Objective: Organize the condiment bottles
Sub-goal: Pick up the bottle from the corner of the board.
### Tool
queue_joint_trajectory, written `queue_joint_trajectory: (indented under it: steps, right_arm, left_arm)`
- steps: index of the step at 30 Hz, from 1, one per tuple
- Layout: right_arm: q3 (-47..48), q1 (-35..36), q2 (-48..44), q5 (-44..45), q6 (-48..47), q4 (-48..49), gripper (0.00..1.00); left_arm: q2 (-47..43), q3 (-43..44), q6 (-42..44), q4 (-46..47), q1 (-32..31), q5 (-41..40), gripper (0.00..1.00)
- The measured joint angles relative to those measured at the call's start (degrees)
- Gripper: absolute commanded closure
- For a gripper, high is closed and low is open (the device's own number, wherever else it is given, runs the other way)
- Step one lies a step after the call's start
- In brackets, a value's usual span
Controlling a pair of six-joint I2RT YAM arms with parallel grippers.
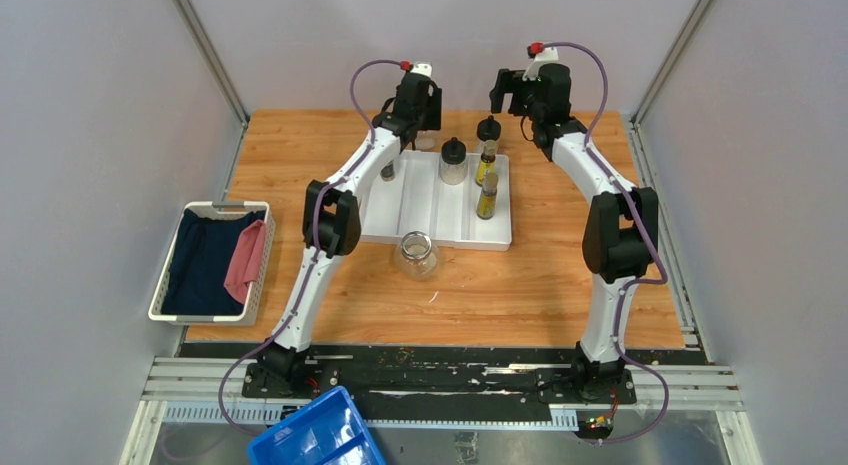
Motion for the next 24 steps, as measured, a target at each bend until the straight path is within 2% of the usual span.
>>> queue_joint_trajectory:
  steps: [12,24]
  right_arm:
    - [-0.81,0.00,-1.44,0.92,-0.07,0.04,0.04]
    - [-1.40,0.00,-2.49,1.09,-0.17,0.09,0.04]
  left_arm:
    - [-1.88,0.00,0.63,2.16,0.00,0.33,1.00]
    - [-4.59,-3.63,0.96,2.19,0.00,0.33,1.00]
